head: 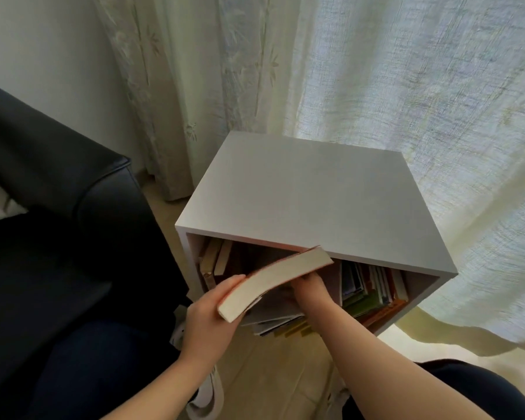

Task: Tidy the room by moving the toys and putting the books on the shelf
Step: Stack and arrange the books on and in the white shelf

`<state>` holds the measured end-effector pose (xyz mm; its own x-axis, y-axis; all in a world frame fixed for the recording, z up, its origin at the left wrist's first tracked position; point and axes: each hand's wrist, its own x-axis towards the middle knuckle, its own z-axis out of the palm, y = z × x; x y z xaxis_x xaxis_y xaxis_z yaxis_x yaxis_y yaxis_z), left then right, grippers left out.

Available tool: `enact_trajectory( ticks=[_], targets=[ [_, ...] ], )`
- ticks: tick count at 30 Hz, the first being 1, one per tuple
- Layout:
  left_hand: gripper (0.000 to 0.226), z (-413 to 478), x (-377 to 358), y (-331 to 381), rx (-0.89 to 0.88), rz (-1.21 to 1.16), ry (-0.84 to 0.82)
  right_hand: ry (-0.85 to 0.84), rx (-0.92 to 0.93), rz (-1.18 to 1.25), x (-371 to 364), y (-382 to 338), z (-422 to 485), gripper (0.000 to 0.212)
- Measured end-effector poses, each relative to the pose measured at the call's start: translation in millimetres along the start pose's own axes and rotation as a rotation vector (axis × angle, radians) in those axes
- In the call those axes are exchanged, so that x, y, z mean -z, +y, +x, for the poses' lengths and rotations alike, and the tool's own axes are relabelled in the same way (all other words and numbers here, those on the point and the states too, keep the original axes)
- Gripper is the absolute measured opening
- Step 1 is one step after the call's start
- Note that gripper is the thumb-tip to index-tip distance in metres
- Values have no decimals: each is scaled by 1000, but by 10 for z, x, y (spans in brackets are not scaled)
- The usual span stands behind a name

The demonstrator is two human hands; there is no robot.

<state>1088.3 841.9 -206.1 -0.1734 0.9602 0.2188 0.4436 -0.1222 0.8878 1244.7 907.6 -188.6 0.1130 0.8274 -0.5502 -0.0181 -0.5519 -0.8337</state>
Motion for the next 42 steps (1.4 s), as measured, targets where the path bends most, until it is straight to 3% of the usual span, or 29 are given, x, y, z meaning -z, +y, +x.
enact_trajectory(
  ticks=[3, 10, 14, 17, 23, 25, 28, 30, 32, 36, 39, 42],
  targets=[
    [52, 10, -133, -107, -9, 97, -65, -51, -63, 313, -27, -2, -1, 24],
    [56, 63, -504, -202, 139, 172, -245, -50, -123, 571, 70, 81, 76, 24],
    [57, 193, -691, -228, 351, 223, -191, -218, -105, 534, -25, -115, 143, 19],
    [47, 292, -735, -297, 403, 163, -99, -286, -96, 407, -155, -167, 212, 16],
    [34, 438, -708, -329, 460, 17, 139, -308, 41, 417, -340, -204, 335, 21],
    [39, 484, -715, -371, 487, 1, 77, -278, 51, 354, -371, -205, 379, 20],
    [55, 597, -762, -417, 531, 102, -267, -142, -35, 87, -310, -178, 446, 18],
    [71, 638, -813, -396, 534, 170, -445, -68, -86, -119, -189, -140, 478, 28],
    [81, 637, -885, -337, 490, 225, -494, -49, -127, -154, -31, -115, 480, 31],
    [71, 624, -1084, -89, 330, 290, -543, 63, -14, -335, 316, -106, 435, 21],
    [64, 602, -1216, 145, 208, 386, -620, 255, 103, -681, 597, -111, 311, 22],
    [56, 548, -1369, 295, 92, 455, -677, 463, 117, -792, 897, -85, 164, 21]
  ],
)
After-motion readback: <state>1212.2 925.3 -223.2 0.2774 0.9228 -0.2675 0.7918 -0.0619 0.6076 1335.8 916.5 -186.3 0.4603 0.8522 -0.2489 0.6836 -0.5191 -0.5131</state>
